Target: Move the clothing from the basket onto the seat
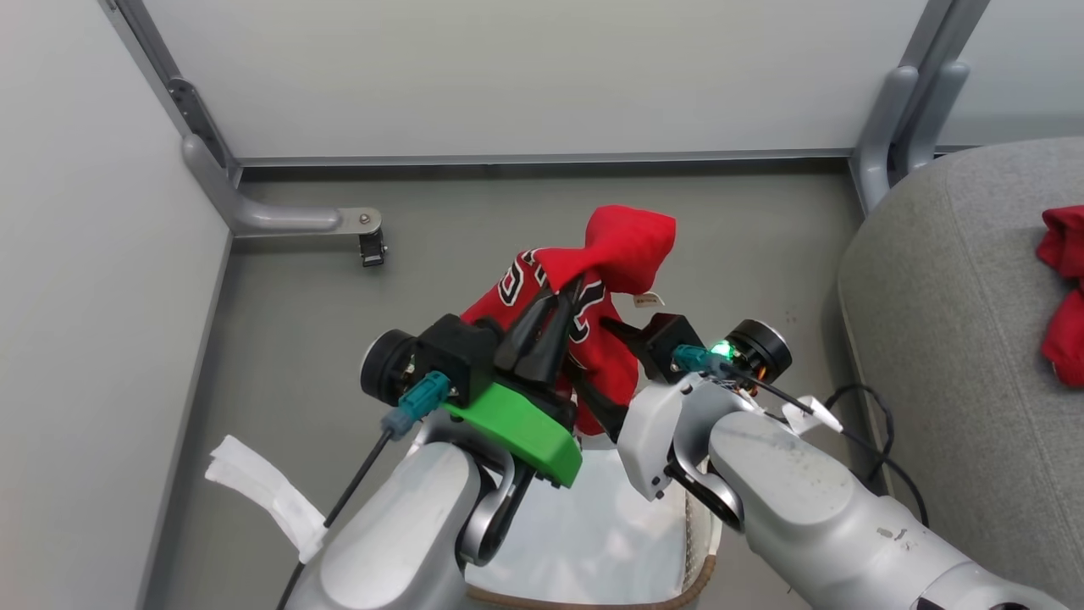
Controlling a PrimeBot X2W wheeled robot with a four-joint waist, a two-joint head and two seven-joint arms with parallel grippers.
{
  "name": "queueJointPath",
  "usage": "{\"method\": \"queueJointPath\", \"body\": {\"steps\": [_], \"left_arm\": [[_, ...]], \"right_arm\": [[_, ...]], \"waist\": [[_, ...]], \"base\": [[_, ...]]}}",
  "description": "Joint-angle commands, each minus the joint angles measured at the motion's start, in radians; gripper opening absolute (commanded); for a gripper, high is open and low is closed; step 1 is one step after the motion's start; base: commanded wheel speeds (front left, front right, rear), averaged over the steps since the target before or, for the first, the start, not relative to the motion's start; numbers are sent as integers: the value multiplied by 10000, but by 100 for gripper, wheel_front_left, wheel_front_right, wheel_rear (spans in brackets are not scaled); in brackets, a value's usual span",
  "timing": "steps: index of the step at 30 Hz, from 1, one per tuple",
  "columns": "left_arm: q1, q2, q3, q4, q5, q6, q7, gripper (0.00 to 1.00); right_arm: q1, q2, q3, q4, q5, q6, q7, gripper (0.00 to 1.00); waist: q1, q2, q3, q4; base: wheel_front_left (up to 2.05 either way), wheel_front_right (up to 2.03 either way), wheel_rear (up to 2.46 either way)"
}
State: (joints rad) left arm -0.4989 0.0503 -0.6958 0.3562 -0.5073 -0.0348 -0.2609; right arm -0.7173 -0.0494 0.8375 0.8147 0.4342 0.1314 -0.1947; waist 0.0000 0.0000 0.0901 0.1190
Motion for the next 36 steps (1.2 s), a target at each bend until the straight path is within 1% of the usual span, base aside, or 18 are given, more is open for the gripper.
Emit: {"method": "queueJointPath", "body": {"steps": [1,2,3,5,7,8,15,21,22,23,24,30,36], "left_arm": [[-140,17,-73,-84,-122,1,-58,0],[-154,17,-124,-103,-156,-3,-60,0],[-168,17,-173,-109,-171,1,-60,0],[-197,15,-272,-128,-210,13,-61,0],[-221,17,-341,-133,-254,17,-61,0],[-229,15,-367,-143,-288,17,-61,0],[-66,15,-369,-87,-336,74,-60,0],[8,16,-196,-62,-223,151,-60,0],[15,16,-126,-65,-189,177,-60,5],[24,16,-56,-55,-116,200,-62,42],[50,15,-13,3,-74,192,-60,100],[4,19,273,274,311,154,-51,100],[-26,48,628,671,649,12,-50,100]], "right_arm": [[-154,-41,55,100,116,-14,112,98],[-254,-45,103,193,137,-14,209,95],[-306,-43,144,276,182,-14,308,93],[-424,-41,238,395,284,-14,455,73],[-556,-43,326,488,378,-14,550,20],[-604,-45,344,529,431,-14,571,0],[-720,-43,454,778,648,-14,230,0],[-690,-43,571,911,797,-14,-87,0],[-718,-45,593,937,818,-14,-98,0],[-755,-45,616,941,860,-14,-117,0],[-816,-45,624,954,883,-14,-138,0],[-1055,-42,696,908,1057,-14,-318,0],[-1224,-42,793,864,1228,-14,-464,0]], "waist": [[0,0,3,50],[0,0,4,80],[0,0,0,104],[0,0,-1,154],[0,0,-10,203],[0,0,-17,232],[0,0,-56,284],[0,0,-8,59],[0,0,12,-28],[0,0,39,-117],[0,0,77,-236],[0,0,373,-1183],[0,0,689,-2496]], "base": [[0,0,0],[0,0,0],[0,0,0],[0,0,0],[0,0,0],[0,0,0],[0,0,0],[0,0,0],[0,0,0],[0,0,0],[0,0,0],[0,0,0],[0,0,0]]}}
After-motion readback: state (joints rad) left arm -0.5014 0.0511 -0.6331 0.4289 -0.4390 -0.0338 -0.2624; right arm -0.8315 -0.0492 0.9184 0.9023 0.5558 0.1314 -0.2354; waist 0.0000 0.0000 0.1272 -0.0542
